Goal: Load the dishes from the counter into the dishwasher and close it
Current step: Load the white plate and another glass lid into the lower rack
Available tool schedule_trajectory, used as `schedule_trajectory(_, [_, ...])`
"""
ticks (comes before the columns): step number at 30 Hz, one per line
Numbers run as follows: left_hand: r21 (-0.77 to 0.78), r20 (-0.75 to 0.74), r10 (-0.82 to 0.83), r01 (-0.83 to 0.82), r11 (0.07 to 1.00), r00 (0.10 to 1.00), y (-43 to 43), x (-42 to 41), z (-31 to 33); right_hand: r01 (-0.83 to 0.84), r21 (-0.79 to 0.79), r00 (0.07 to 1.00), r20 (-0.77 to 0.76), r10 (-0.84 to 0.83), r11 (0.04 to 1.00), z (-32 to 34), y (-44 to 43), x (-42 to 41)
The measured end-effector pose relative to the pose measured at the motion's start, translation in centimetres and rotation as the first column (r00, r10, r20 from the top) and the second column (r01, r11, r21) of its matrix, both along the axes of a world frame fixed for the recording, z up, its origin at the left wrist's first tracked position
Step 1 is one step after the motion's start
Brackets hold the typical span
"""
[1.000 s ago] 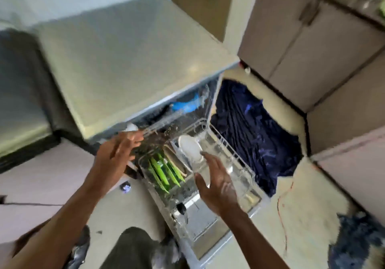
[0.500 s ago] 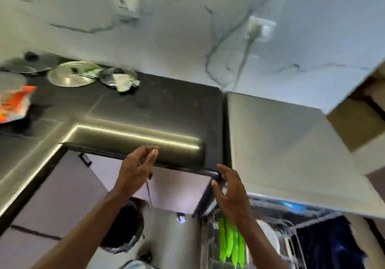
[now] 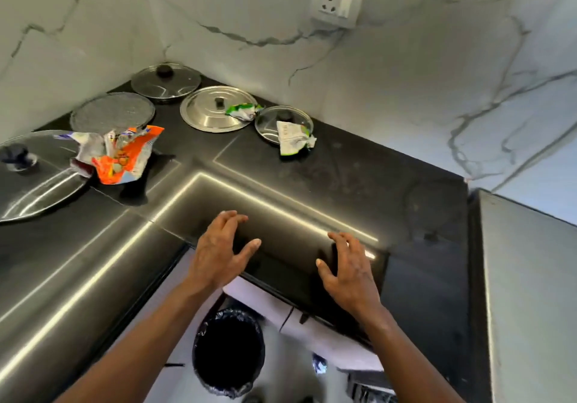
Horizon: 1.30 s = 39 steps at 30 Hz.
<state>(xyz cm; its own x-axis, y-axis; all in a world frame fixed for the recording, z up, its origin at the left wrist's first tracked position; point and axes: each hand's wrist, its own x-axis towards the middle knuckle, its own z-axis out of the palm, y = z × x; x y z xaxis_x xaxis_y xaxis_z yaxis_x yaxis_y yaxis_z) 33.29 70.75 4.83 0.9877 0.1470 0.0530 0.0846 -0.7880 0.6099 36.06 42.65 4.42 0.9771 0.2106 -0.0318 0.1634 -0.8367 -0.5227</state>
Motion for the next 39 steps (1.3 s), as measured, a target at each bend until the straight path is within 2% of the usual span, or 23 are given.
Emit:
schedule_trajectory(7, [0.207, -0.048, 0.167, -0.154, 0.966, 0.985, 4.1, 10.7, -2.6, -0.098, 0.060, 0.991, 0.100, 0.092, 0.993, 0.5, 4.9, 13.6])
schedule_trajectory(11, [0.362, -0.068, 0.230, -0.190, 0.912, 0.971, 4.6, 12.4, -5.0, -0.099, 0.047, 0.987, 0.131, 0.092, 0.994, 2.4, 8.2, 23.1])
schedule_trajectory(15, [0.395, -0.054, 0.245, -0.205, 0.896, 0.968, 4.9, 13.1, -5.9, -0.096, 0.005, 0.977, 0.193, 0.093, 0.995, 4.6, 13.6, 33.1])
schedule_trajectory(19, [0.439, -0.046, 0.265, -0.218, 0.871, 0.963, 4.8, 13.2, -5.8, -0.104, -0.213, 0.994, 0.015, 0.110, 0.971, 6.4, 19.0, 40.3])
schedule_trajectory(23, [0.464, -0.028, 0.274, -0.230, 0.856, 0.961, 5.2, 13.3, -6.4, -0.174, -0.566, 0.984, -0.136, 0.116, 0.806, 6.9, 21.8, 43.8])
schedule_trajectory(25, [0.471, -0.017, 0.276, -0.236, 0.850, 0.961, 5.3, 13.5, -6.8, -0.217, -0.605, 0.975, -0.174, 0.139, 0.766, 6.6, 22.3, 44.9])
schedule_trajectory(29, [0.479, -0.015, 0.280, -0.239, 0.845, 0.960, 5.2, 13.5, -7.0, -0.226, -0.476, 0.969, -0.197, 0.147, 0.850, 6.4, 21.3, 46.0])
schedule_trajectory(34, [0.476, -0.032, 0.287, -0.238, 0.847, 0.957, 5.3, 13.5, -6.8, -0.061, -0.186, 0.992, 0.102, 0.081, 0.981, 7.2, 18.4, 43.3])
schedule_trajectory(39, [0.455, -0.033, 0.284, -0.239, 0.858, 0.958, 5.2, 13.3, -6.5, -0.024, 0.092, 0.961, 0.278, -0.003, 0.995, 10.3, 15.4, 38.5])
